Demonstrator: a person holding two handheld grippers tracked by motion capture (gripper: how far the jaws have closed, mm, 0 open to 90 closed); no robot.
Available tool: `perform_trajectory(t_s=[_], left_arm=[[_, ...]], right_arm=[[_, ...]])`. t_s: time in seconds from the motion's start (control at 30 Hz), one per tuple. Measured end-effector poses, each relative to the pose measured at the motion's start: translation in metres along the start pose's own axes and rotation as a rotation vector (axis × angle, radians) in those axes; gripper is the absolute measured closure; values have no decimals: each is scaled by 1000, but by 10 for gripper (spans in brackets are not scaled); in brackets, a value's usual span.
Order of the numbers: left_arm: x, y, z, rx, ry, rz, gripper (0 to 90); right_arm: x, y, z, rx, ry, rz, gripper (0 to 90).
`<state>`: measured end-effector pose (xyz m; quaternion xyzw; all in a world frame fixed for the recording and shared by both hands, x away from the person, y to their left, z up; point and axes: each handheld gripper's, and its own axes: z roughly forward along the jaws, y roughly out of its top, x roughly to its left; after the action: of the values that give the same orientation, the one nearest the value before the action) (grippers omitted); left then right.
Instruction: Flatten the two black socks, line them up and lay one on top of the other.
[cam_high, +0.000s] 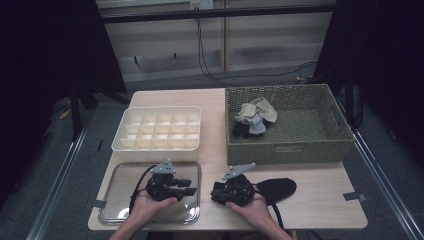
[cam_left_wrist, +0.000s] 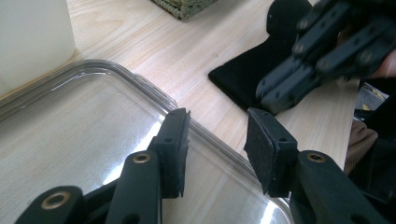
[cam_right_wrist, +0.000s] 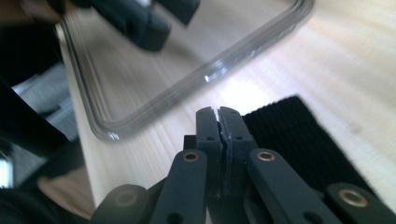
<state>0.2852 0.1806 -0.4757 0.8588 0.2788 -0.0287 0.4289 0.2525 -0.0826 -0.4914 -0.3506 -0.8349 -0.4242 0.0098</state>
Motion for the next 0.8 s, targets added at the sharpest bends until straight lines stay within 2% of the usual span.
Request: perform_trajectory(t_s=[0.13,0.2,0.4,0.8], left_arm=[[-1,0,2,-4,-5,-9,586],[-1,1,3,-6,-6,-10,586],[-3,2,7,-5,-15,-7,586],[-6,6,12,-20,-35,-4,586]], right_arm=[[-4,10,-11,-58,15,31,880],[-6,15,-16,-92,37,41,880],[-9,24,-33,-156,69,65,881],[-5,47,-61,-285,102,66,881]])
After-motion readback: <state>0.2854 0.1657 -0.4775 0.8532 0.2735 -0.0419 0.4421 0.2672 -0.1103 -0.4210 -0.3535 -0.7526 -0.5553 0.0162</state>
